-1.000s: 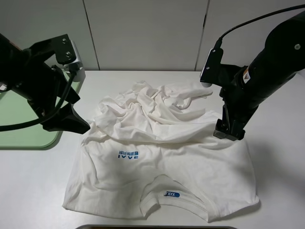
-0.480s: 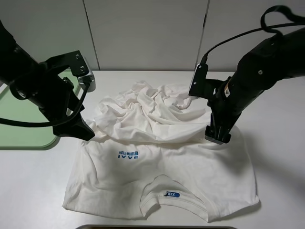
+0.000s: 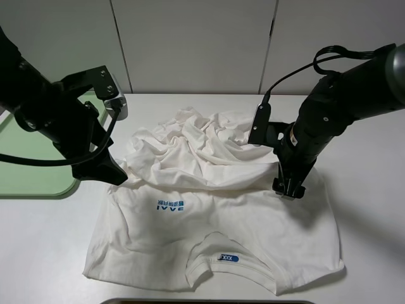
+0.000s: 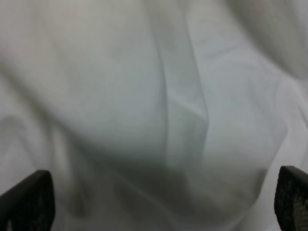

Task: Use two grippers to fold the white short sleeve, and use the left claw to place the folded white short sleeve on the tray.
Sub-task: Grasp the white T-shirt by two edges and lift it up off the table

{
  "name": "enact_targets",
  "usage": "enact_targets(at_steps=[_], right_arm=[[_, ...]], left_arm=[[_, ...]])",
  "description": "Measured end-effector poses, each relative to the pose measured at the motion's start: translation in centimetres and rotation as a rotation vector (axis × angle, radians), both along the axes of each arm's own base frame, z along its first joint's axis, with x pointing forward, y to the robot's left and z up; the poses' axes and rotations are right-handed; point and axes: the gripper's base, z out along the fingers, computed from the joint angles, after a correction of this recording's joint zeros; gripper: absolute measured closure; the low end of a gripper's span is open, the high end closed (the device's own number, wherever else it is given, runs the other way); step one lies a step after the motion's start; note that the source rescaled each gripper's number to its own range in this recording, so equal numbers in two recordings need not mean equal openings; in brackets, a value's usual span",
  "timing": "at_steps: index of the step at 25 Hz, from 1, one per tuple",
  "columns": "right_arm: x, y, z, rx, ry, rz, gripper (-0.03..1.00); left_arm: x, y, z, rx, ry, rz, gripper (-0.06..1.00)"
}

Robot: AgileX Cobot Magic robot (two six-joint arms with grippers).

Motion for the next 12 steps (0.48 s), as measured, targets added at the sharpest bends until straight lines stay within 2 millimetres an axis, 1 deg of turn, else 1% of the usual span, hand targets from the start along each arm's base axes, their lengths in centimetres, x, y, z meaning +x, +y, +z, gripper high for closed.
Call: enact_targets(at_steps=[4,5,6,7,8,9,10,11,12], right_arm=[[0.09,-0.05,-0.06,-0.006,-0.008,-0.003,-0.03],[0.1,-0.07,-0.06,-0.009,-0.009,-0.002,0.01],[0.1,-0.09,-0.06,-0.01,-0.009,-0.003,0.11],[0.08,-0.12,-0.06,-0.014,-0.007,-0.004,0.29],[0.05,-0.16,-0.07,-0.018,-0.004,-0.006,0.49],[0.01,-0.25,-0.07,-0.029,0.003,-0.007,0.83],[-0.02,-0.3,-0.07,-0.035,0.006,-0.006,0.94],[-0.03,-0.34,-0.07,-0.041,0.007,-0.004,0.97],[-0.04,-0.39,-0.07,-0.047,0.009,-0.002,0.97]], left_arm=[[0.03,-0.01,0.01,0.001,-0.012,-0.018,0.07],[0.05,-0.01,0.01,0.002,-0.014,-0.02,0.07],[0.05,-0.01,0.01,0.002,-0.014,-0.02,0.07],[0.07,-0.01,0.02,0.002,-0.017,-0.02,0.07],[0.11,-0.01,0.02,0.002,-0.022,-0.019,0.07],[0.15,-0.01,0.03,0.002,-0.027,-0.019,0.07],[0.21,-0.01,0.04,0.002,-0.034,-0.018,0.07],[0.28,-0.01,0.06,0.003,-0.043,-0.021,0.07],[0.41,-0.01,0.08,0.005,-0.062,-0.027,0.07]])
